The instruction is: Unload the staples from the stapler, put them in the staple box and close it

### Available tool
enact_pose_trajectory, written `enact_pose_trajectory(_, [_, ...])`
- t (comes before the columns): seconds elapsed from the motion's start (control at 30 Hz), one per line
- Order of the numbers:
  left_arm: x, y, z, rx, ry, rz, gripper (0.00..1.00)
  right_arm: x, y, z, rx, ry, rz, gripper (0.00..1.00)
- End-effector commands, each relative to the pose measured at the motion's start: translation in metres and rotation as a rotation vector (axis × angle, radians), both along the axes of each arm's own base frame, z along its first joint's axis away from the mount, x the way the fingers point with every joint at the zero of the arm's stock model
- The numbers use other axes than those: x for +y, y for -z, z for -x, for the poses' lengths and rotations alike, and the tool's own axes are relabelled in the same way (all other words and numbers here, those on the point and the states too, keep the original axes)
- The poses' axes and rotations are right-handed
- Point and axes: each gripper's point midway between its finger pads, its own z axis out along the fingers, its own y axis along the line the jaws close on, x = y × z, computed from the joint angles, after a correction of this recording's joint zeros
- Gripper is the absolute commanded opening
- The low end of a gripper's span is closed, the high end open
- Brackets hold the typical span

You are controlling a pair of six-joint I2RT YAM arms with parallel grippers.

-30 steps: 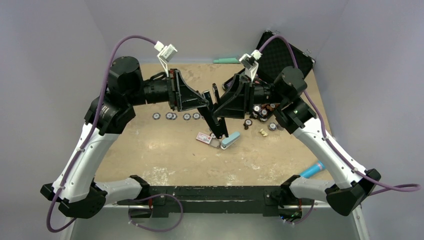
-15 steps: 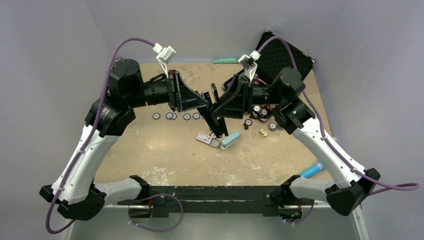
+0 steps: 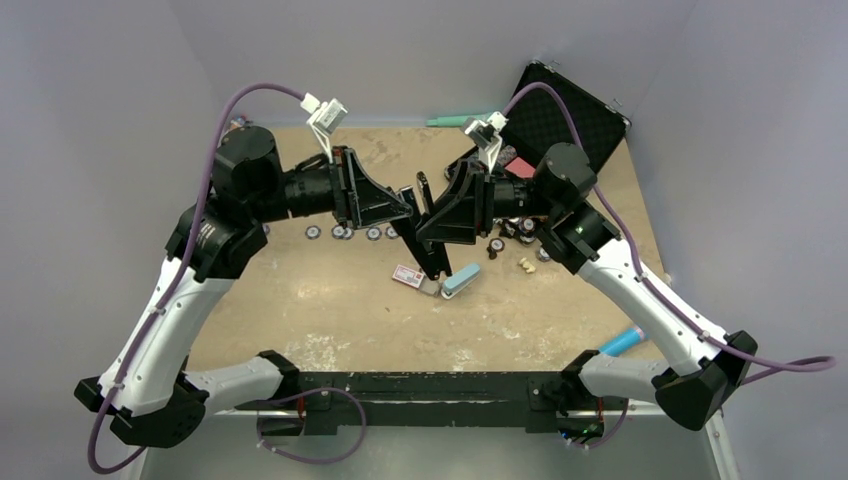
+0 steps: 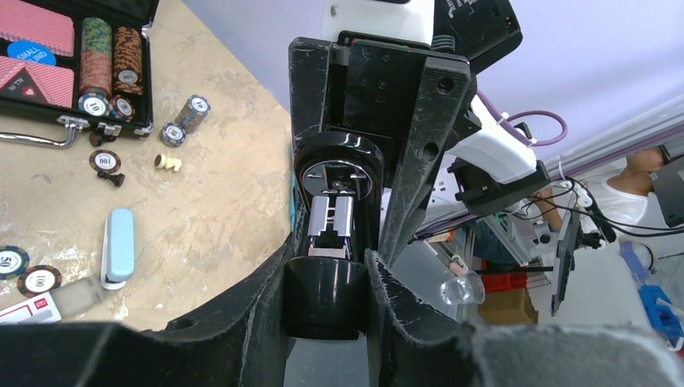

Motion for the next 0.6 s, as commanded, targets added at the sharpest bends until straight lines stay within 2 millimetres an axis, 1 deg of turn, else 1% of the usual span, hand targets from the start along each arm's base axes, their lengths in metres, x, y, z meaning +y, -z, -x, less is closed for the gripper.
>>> enact_pose_trajectory(0.0, [0.003, -0.016, -0.01, -0.062, -0.064, 0.045, 0.0, -0.001, -0.013, 0.014, -0.048, -0.031, -0.044, 0.4])
enact_pose_trajectory(0.07, [0.004, -0.014, -0.01, -0.059, -0.07, 0.041, 0.0, -0.001, -0.013, 0.014, -0.051, -0.029, -0.045, 0.3])
enact_pose_trajectory(0.23, [0.009, -0.008, -0.01, -0.055, -0.094, 0.024, 0.0, -0.002, -0.01, 0.014, -0.052, -0.028, -0.042, 0.11])
enact_pose_trajectory(0.3, [0.012, -0.003, -0.011, -0.044, -0.113, 0.011, 0.0, -0.002, -0.009, 0.014, -0.05, -0.022, -0.042, 0.02])
enact_pose_trajectory(0.33, [0.014, 0.0, -0.011, -0.036, -0.122, 0.001, 0.0, -0.003, -0.008, 0.014, -0.049, -0.017, -0.041, 0.0])
enact_pose_trajectory(0.37, [0.015, 0.005, -0.011, -0.024, -0.13, -0.011, 0.07, -0.003, -0.008, 0.013, -0.045, -0.008, -0.039, 0.0])
enact_pose_trajectory(0.47, [0.023, 0.02, -0.009, 0.015, -0.166, -0.06, 0.49, -0.002, -0.002, 0.008, -0.028, 0.015, -0.021, 0.0])
enact_pose_trajectory(0.5, [0.027, 0.025, -0.009, 0.026, -0.184, -0.075, 0.6, -0.001, 0.001, 0.006, -0.02, 0.022, -0.011, 0.0])
enact_pose_trajectory(0.53, [0.031, 0.03, -0.007, 0.033, -0.203, -0.09, 0.68, 0.0, 0.006, 0.003, -0.006, 0.032, 0.005, 0.0])
enact_pose_trajectory(0.57, [0.037, 0.037, -0.006, 0.04, -0.226, -0.109, 0.89, 0.001, 0.012, 0.0, 0.006, 0.042, 0.021, 0.0])
